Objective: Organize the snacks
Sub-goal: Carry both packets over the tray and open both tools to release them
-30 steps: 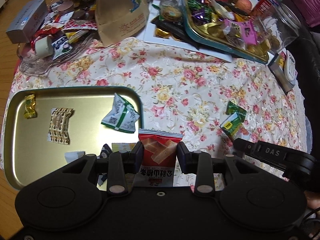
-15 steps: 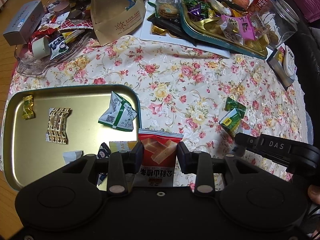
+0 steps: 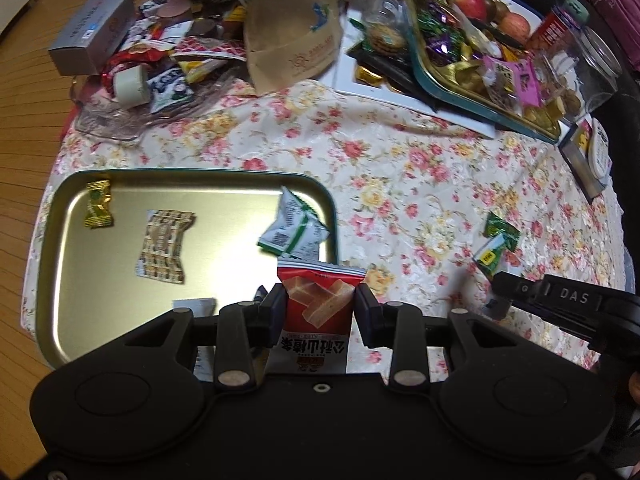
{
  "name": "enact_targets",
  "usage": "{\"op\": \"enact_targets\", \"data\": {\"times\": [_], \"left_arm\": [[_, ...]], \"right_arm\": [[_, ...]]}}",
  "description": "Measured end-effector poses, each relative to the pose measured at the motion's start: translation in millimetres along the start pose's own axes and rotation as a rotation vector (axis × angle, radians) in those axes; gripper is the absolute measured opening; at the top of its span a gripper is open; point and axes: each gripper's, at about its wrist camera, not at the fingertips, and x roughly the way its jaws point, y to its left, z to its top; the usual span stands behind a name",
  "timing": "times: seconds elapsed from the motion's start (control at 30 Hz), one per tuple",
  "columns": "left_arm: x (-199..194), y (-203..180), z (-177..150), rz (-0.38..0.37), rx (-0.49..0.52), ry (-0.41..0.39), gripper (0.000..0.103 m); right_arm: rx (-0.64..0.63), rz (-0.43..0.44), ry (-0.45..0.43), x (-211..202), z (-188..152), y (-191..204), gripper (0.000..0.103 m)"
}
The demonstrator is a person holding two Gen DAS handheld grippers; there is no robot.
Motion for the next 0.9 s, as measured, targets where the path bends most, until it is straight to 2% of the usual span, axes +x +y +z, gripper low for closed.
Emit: {"op": "enact_targets", "data": {"times": [0.2, 0.37, 0.5, 0.63, 0.9], "left_arm": [[-8, 39, 1, 0.069, -0.07, -0.034, 0.044], [-10, 70, 2, 0.132, -0.132, -0.044, 0.045], [-12, 82, 4, 0.181, -0.12, -0.043, 0.046], [-20, 88, 5, 0.237, -0.13, -0.092, 0.046], [-17, 86, 6, 0.23, -0.137, -0.081, 0.046]], "right_arm": [[-0.05, 0.018, -0.006, 0, -9, 27, 0.022], [-0.108, 0.07, -0.001, -2, -19, 58, 0.022], [-0.168, 0.108, 0.003, -2, -29, 85, 0.022], [-0.23, 0.16, 0.008, -2, -41, 111, 0.022], [-0.31, 0.212, 0.007, -3, -59, 147, 0.022]]}}
